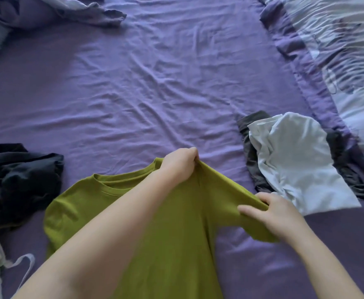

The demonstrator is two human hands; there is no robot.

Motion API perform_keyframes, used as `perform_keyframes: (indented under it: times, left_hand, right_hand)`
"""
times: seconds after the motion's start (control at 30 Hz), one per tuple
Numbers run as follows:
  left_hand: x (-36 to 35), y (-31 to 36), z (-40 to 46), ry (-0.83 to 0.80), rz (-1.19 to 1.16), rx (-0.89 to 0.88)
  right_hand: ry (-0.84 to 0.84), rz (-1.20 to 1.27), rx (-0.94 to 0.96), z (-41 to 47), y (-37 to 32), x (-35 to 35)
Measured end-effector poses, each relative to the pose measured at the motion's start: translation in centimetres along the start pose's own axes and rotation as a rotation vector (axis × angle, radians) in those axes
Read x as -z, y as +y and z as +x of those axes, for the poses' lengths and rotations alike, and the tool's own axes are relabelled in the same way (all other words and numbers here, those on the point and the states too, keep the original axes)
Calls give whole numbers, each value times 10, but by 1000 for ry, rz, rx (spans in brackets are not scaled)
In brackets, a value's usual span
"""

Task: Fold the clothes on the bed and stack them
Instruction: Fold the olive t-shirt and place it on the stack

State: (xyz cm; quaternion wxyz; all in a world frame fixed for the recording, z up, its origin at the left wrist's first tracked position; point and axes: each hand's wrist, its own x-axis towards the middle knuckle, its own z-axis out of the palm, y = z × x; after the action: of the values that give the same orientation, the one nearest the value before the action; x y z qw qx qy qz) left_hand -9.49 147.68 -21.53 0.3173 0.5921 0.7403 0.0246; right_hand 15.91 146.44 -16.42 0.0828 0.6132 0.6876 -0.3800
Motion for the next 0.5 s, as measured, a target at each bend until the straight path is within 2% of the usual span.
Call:
perform_keyframes:
  times: [0.1,0.23,0.33,0.43,0.5]
  left_hand:
    - [-7,8,4,24,-42,88]
    - [-26,18,1,89,-117,178]
    - [-38,24,-11,192,-205,226]
    - [-55,30,-37,285,-223,149]
    - [-72,34,-59,348,-113,-8]
  right_hand:
    - [-106,-69,-9,3,8,17]
    - [-29,46,7,11,16,35]
    - [53,-1,13,16,19,34]
    - [202,61,60,15,20,25]
    - [264,91,79,15,19,19]
